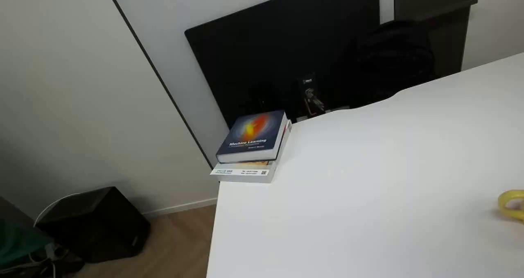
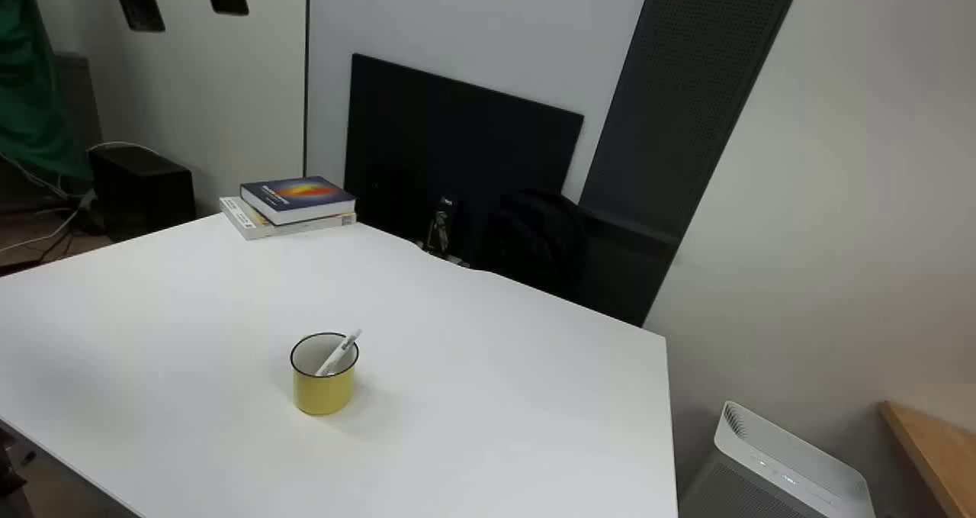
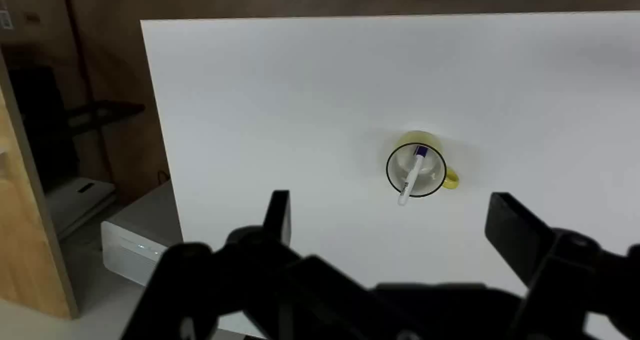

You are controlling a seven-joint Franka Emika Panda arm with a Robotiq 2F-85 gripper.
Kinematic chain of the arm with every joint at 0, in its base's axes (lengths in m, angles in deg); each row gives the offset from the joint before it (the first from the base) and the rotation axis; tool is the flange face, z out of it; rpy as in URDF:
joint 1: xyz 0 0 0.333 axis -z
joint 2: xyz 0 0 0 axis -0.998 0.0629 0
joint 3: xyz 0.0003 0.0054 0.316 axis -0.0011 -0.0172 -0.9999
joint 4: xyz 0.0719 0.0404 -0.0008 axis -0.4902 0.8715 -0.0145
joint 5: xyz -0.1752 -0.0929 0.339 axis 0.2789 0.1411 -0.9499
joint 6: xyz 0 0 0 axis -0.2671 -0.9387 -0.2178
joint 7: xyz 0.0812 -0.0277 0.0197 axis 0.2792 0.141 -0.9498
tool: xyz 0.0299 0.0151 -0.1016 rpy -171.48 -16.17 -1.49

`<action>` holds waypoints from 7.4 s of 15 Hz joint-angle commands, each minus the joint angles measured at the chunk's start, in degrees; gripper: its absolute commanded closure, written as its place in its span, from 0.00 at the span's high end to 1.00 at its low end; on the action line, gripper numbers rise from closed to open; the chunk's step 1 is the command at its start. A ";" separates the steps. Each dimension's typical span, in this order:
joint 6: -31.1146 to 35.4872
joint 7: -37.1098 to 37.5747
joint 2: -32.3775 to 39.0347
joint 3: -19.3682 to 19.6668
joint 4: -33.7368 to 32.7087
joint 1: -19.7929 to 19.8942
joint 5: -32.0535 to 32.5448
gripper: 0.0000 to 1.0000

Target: Remove the marker from the cup and put it on table

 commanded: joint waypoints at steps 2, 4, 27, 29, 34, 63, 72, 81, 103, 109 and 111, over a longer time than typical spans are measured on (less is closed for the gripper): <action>-0.14 0.79 0.26 0.90 -0.15 -1.31 0.73 1.00; -0.13 0.79 0.23 0.90 -0.15 -1.31 0.73 1.00; 12.79 -12.51 38.68 19.60 -12.90 3.11 -7.82 1.00; 12.94 -12.70 44.47 20.05 -16.55 3.53 -10.49 1.00; 12.58 -11.48 57.03 19.08 -24.89 3.94 -14.14 1.00; 5.95 -12.93 79.77 15.59 -41.40 4.79 -14.24 1.00; 2.78 -11.80 88.55 15.86 -48.10 6.51 -15.89 1.00; -4.47 -11.72 96.78 15.02 -58.05 7.34 -16.95 1.00; -11.54 -10.42 106.27 14.35 -69.60 3.00 -12.97 1.00; -12.34 -10.31 106.67 14.41 -70.41 2.91 -12.42 0.61; -12.32 -10.27 106.70 14.43 -70.47 2.91 -12.37 0.45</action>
